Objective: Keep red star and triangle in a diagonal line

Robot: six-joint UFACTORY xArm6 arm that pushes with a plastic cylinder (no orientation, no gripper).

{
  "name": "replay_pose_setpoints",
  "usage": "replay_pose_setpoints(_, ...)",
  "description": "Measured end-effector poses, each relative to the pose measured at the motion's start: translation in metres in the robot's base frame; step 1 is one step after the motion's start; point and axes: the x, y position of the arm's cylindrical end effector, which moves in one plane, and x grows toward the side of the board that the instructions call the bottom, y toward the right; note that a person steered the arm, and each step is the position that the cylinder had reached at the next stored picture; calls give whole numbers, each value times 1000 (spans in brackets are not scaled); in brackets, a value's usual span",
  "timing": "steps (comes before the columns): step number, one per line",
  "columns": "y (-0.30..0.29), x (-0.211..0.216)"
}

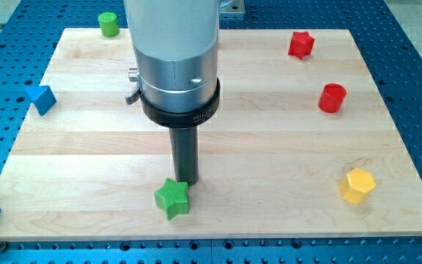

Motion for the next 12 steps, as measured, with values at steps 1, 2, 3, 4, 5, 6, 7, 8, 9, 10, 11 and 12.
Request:
replay_pose_setpoints(1, 0, 0)
replay_pose_setpoints(2, 0, 1)
replay_pose_setpoints(3, 0, 0)
replay_pose_setpoints(4, 0, 1)
replay_pose_setpoints(5, 0, -52)
replay_pose_setpoints(6, 0, -98)
replay_pose_setpoints(7, 0, -128)
replay_pose_setpoints(8, 11, -128)
replay_pose_setpoints(9, 83, -142)
replay_pose_setpoints(10, 150, -163)
replay_pose_setpoints(11, 197, -208)
replay_pose_setpoints(12, 222, -272)
